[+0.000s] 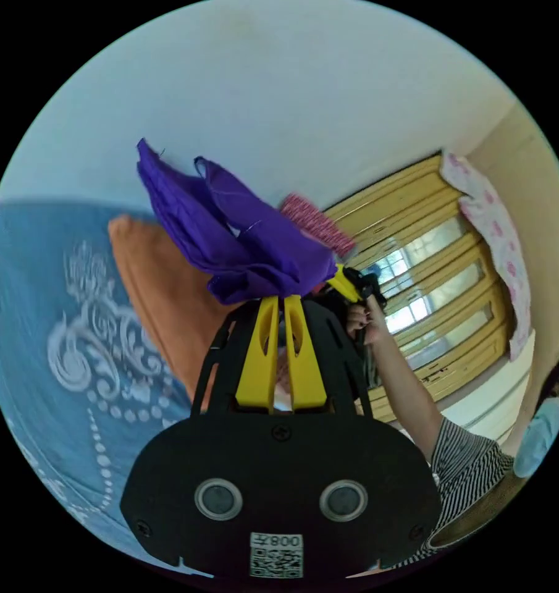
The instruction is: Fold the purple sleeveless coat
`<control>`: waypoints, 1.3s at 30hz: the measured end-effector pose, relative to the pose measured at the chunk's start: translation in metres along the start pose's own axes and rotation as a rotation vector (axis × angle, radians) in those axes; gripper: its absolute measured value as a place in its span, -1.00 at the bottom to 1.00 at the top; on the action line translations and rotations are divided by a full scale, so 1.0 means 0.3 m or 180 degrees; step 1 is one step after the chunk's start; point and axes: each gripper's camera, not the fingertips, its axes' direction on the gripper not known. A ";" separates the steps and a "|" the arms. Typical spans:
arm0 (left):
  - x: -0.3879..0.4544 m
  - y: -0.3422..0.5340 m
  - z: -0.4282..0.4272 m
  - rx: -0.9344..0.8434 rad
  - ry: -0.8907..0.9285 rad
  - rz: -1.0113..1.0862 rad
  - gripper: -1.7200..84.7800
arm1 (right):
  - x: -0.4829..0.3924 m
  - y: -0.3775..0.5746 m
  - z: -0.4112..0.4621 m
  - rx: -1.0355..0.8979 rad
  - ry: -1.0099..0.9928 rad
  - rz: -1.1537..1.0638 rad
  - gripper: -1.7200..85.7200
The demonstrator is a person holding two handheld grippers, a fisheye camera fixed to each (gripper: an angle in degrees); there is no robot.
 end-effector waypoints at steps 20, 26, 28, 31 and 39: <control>0.307 -0.055 0.256 -0.0489 -0.0179 -0.0225 -0.92 | 0.214 -0.235 0.171 -0.1136 0.1665 0.0330 -0.84; 0.424 -0.039 0.218 -0.0537 -0.0082 -0.0217 -0.95 | 0.061 -0.283 0.159 -0.0972 0.2033 0.0180 -0.90; 0.474 -0.023 0.187 -0.0468 -0.0060 -0.0119 -0.95 | -0.061 -0.285 0.168 -0.0822 0.2231 -0.0100 -0.94; 0.574 -0.028 0.144 -0.0273 -0.0133 0.0115 -0.95 | -0.252 -0.279 0.254 -0.0820 0.2175 -0.0715 -0.95; 0.745 -0.112 0.239 -0.0405 -0.1035 0.0600 -0.96 | -0.495 -0.312 0.707 -0.1937 0.2608 -0.1391 -0.96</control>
